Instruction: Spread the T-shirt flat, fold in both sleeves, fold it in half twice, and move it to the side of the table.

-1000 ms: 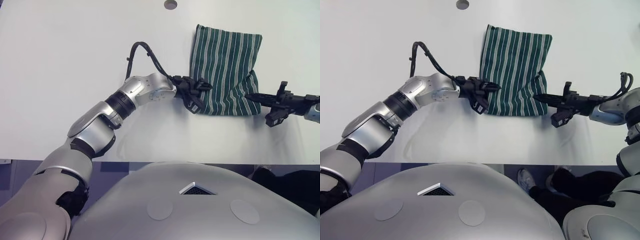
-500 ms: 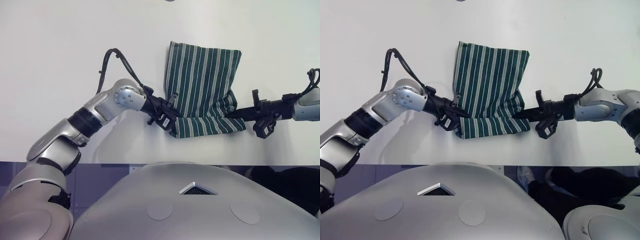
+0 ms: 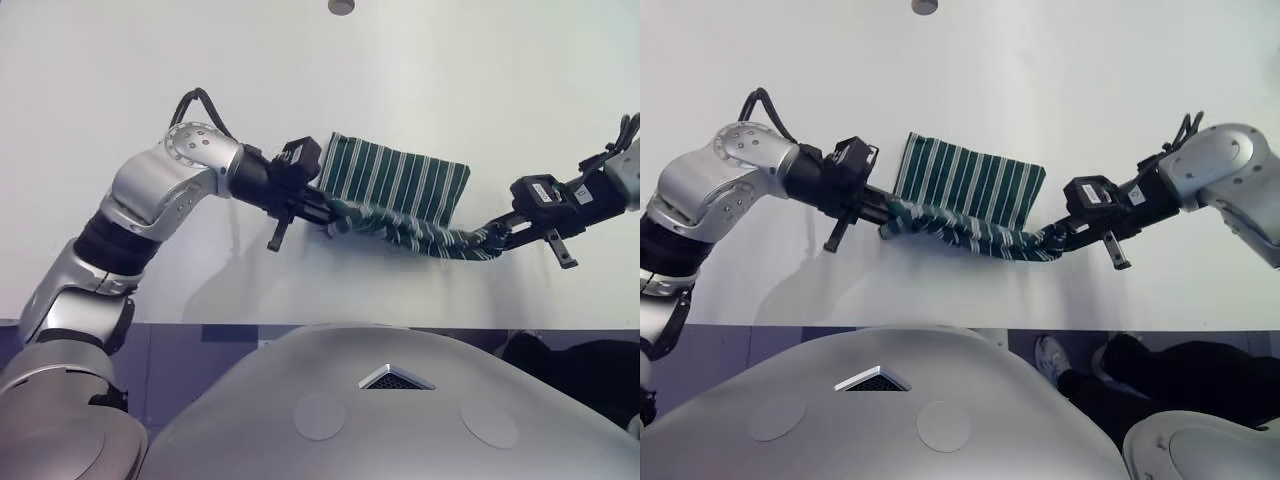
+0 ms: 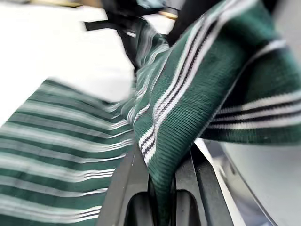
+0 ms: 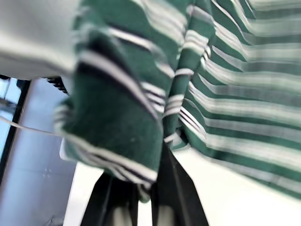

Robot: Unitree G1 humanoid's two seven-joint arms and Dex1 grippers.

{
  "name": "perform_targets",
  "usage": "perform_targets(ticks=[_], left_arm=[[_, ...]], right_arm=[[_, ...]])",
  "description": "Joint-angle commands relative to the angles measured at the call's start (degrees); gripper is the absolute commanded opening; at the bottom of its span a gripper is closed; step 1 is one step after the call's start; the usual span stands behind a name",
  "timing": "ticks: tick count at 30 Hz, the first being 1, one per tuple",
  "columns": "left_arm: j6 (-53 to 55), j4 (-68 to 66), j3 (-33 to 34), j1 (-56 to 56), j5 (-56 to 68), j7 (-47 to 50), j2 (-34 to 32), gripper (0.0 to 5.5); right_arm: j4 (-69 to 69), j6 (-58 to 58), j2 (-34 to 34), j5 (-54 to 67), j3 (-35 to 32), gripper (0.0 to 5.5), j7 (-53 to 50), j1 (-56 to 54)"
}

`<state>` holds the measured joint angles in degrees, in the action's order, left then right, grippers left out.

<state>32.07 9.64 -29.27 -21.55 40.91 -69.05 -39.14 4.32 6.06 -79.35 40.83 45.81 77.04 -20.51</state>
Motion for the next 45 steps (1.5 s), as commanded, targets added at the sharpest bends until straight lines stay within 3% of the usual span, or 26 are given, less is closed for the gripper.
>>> perform_targets(ticks=[1, 10, 17, 24, 25, 26, 31, 36, 42, 45], left_arm=[[3.42, -3.43, 2.6, 0.17, -3.38, 4.73, 2.21, 0.05], [10.86, -6.93, 10.44, 0.23, -3.38, 13.99, 8.41, 0.05], [10.74, -13.35, 10.53, -2.63, -11.32, 19.4, 12.09, 0.05], [6.22, -13.96, 11.83, -2.83, -14.78, 19.71, 16.13, 0.05], [5.93, -13.91, 11.81, -2.71, -15.26, 19.75, 16.35, 0.43], [5.8, -13.82, 11.68, -2.65, -15.75, 19.59, 16.47, 0.67], [3.49, -14.48, 11.91, -3.44, -19.41, 21.51, 17.59, 1.59], [5.04, -20.12, 20.24, -6.36, -20.08, 32.19, 21.52, 2.42], [6.91, -20.16, 31.62, -5.76, -18.68, 46.42, 27.04, 2.42], [1.23, -12.73, 32.36, -4.24, -18.86, 48.57, 30.14, 2.42]], right_arm=[[-5.58, 3.57, 4.29, -1.65, -6.45, 0.11, 0.12, 5.84], [-10.03, 24.11, 22.34, 0.68, -20.68, 0.11, -4.31, -0.11], [-20.06, 17.89, 27.17, -14.85, -20.97, 0.11, -3.53, 1.26], [-23.05, 15.62, 29.46, -17.65, -25.28, 0.11, -4.17, 6.0], [-23.95, 15.21, 30.35, -18.15, -26.32, 0.11, -5.55, 6.06], [-24.8, 14.88, 31.43, -18.52, -27.56, 0.52, -7.13, 6.09], [-26.54, 17.31, 36.47, -17.95, -32.86, 1.46, -12.22, 4.75], [-28.66, 20.67, 42.94, -17.56, -40.23, 2.35, -25.09, 1.62], [-28.6, 28.21, 50.09, -11.98, -50.73, 2.35, -35.94, 1.37], [-29.23, 30.78, 54.77, -8.46, -57.28, 2.35, -43.39, -0.97]])
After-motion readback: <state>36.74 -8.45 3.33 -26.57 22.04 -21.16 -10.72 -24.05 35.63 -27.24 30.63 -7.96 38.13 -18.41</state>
